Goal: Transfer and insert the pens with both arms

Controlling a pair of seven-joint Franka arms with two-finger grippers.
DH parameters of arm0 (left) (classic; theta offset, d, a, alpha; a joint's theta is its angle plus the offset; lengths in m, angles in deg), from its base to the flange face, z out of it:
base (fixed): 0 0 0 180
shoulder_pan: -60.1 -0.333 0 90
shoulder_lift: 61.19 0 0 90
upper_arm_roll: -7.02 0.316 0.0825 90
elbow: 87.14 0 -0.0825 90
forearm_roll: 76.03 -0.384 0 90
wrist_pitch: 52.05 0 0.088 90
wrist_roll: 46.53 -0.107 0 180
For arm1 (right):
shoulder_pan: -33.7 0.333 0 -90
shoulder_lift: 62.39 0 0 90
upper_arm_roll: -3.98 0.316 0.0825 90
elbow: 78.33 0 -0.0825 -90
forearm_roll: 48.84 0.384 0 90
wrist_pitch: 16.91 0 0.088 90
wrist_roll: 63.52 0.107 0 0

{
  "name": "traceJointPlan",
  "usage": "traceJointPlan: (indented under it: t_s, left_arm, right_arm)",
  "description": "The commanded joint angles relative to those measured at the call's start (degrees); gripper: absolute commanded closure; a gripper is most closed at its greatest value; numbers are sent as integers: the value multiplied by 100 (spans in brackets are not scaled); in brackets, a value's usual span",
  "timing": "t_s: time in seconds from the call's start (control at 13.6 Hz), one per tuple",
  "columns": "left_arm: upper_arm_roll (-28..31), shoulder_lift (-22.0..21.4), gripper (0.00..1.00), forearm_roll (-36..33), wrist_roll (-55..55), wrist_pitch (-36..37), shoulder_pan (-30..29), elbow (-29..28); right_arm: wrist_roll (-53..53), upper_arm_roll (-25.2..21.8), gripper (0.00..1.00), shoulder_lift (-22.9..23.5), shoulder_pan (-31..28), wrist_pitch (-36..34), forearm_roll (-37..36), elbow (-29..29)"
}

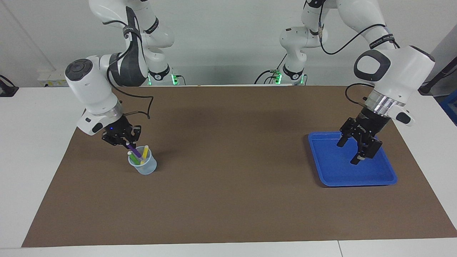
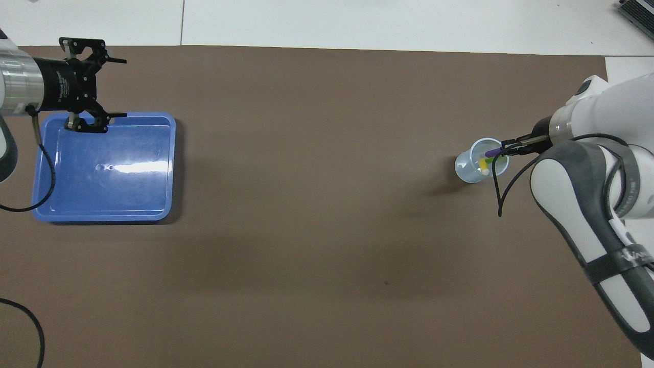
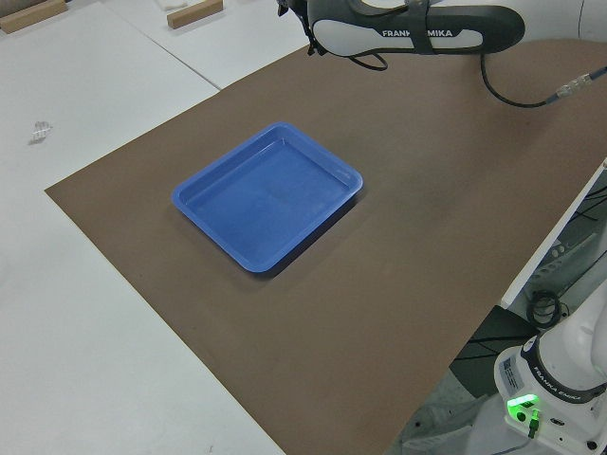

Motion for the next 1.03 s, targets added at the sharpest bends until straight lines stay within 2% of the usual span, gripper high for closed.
traceJointPlan:
  t_s: [0.0,0.07,0.22,0.52,0.81,0.96]
  left_arm:
    - [-10,-269,0,-900,-1610,822,-23,-116]
    - [-10,-339,0,-1139,-2311,1277,-40,-125]
    - [-10,-471,0,-1333,-3535,1877,-58,-195]
    - [-54,-691,0,-1914,-4925,2493,-84,-134]
    - [-72,-1191,0,-1923,-5577,2890,-242,-344]
    - [-80,-1420,0,-1923,-5877,2882,-199,-651]
  right_arm:
    - [-42,40,14,-25,-83,29,-122,-8]
    - [-42,32,0,-25,-110,-15,-122,10]
    - [-42,31,0,-87,-154,-295,-200,158]
    - [-42,23,0,-437,-338,-1200,-210,642]
    - [-42,23,0,-1096,-373,-1939,-210,669]
    - [-42,31,0,-1308,-435,-2159,-201,660]
